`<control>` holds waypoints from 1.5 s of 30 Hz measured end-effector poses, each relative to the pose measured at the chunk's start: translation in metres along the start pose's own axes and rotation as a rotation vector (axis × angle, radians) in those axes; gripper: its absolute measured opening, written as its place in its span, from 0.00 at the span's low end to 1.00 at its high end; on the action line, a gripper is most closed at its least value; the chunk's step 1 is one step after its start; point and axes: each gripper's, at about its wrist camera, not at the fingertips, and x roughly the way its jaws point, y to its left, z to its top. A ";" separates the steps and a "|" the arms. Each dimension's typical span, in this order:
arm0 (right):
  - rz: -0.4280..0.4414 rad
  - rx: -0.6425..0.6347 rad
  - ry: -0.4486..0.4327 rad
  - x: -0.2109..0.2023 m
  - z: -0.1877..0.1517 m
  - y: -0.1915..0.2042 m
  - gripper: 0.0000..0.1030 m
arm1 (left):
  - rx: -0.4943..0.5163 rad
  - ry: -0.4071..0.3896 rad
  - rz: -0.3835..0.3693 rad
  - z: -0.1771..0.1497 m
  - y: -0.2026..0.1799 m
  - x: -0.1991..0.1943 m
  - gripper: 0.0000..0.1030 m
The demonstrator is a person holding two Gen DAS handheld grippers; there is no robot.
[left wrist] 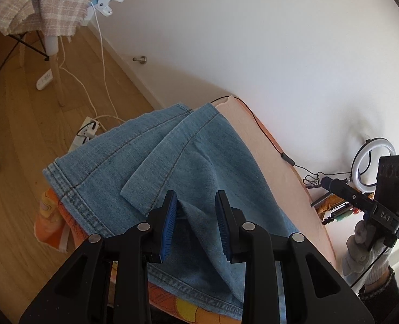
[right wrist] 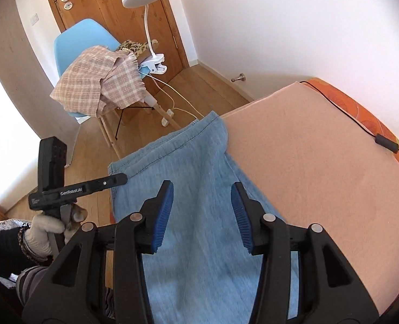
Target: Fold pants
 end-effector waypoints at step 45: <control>0.023 -0.128 0.113 0.176 0.120 0.043 0.06 | 0.084 -0.122 0.104 0.030 0.054 -0.030 0.02</control>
